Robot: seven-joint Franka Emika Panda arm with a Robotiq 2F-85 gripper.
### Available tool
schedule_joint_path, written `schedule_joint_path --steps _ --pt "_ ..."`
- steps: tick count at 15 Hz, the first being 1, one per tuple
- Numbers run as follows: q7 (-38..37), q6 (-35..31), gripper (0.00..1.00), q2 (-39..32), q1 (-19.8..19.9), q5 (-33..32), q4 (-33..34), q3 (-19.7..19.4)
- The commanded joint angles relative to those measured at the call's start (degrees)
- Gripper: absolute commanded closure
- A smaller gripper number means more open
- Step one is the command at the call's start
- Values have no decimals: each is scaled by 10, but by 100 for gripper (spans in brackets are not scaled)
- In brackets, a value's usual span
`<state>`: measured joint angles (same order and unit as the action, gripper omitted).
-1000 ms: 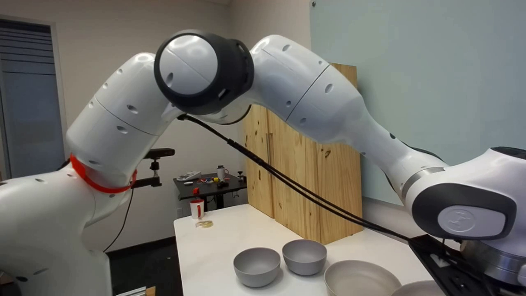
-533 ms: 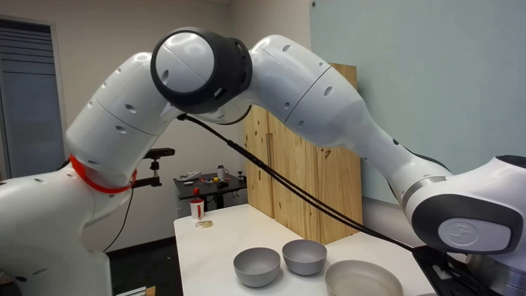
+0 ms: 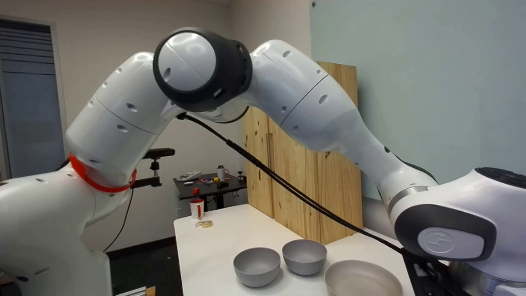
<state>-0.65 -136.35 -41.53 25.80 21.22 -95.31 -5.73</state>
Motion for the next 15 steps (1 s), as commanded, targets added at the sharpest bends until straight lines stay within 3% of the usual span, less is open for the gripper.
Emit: schedule_joint_path --steps 1,11,15 --pt "-30 -25 76 29 -24 8 -50 -5" --pt "-68 -38 5 52 -74 -18 -52 -20" --pt "-106 -24 0 71 -121 -64 -24 -32"
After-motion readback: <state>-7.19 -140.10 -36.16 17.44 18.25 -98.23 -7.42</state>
